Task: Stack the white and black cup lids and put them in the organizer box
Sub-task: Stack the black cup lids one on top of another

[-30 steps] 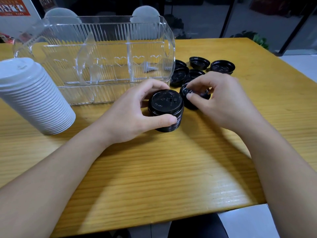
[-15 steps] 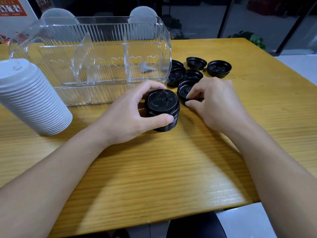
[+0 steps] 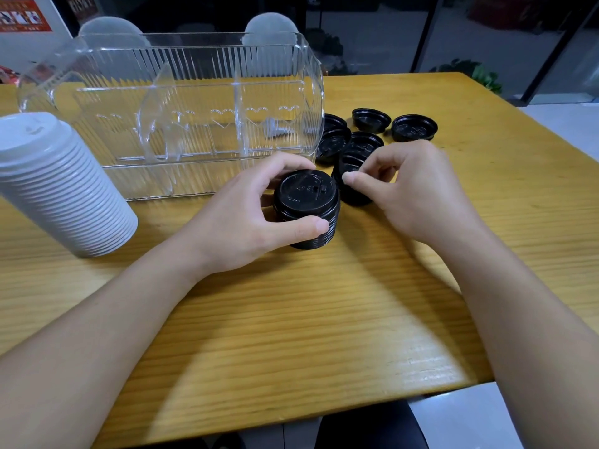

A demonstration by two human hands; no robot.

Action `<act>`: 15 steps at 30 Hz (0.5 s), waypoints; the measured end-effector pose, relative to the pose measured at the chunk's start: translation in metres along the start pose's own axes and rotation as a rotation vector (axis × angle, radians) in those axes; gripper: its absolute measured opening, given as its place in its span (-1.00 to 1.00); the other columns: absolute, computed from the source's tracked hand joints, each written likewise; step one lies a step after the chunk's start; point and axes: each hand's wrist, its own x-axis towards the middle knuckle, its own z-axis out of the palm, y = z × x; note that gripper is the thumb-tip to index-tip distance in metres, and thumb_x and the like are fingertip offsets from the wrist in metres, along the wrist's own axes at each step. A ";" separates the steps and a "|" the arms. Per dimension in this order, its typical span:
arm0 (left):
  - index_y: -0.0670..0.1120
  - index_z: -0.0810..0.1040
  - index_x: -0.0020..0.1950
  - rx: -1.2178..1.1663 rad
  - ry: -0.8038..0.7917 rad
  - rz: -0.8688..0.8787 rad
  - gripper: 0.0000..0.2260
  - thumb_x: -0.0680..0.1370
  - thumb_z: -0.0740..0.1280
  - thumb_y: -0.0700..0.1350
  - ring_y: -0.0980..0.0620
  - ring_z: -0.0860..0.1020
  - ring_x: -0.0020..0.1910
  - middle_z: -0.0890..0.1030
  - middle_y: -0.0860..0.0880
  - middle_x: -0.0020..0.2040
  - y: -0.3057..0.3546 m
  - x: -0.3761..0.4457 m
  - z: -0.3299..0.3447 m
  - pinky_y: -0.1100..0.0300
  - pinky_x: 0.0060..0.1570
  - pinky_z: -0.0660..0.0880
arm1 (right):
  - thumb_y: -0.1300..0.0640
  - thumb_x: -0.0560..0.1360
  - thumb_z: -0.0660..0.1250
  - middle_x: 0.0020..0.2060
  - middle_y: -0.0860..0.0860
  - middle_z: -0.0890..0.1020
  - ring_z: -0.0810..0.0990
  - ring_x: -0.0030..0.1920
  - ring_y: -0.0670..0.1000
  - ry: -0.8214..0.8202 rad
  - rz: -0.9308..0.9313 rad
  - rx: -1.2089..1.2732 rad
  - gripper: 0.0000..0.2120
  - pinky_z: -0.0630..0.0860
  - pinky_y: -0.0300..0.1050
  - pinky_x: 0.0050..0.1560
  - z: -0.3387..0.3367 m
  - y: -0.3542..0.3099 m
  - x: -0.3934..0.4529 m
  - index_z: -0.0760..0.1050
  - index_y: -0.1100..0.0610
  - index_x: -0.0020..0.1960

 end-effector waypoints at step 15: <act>0.15 0.49 0.63 -0.085 0.088 -0.001 -0.25 0.50 0.64 0.26 0.18 0.58 0.54 0.65 0.14 0.49 0.009 -0.003 0.005 -0.05 0.59 0.51 | 0.13 0.64 0.55 -0.35 0.00 0.65 0.54 -0.29 -0.05 0.132 -0.075 0.669 -0.83 0.48 -0.19 -0.14 -0.014 -0.004 0.002 0.74 0.22 -0.06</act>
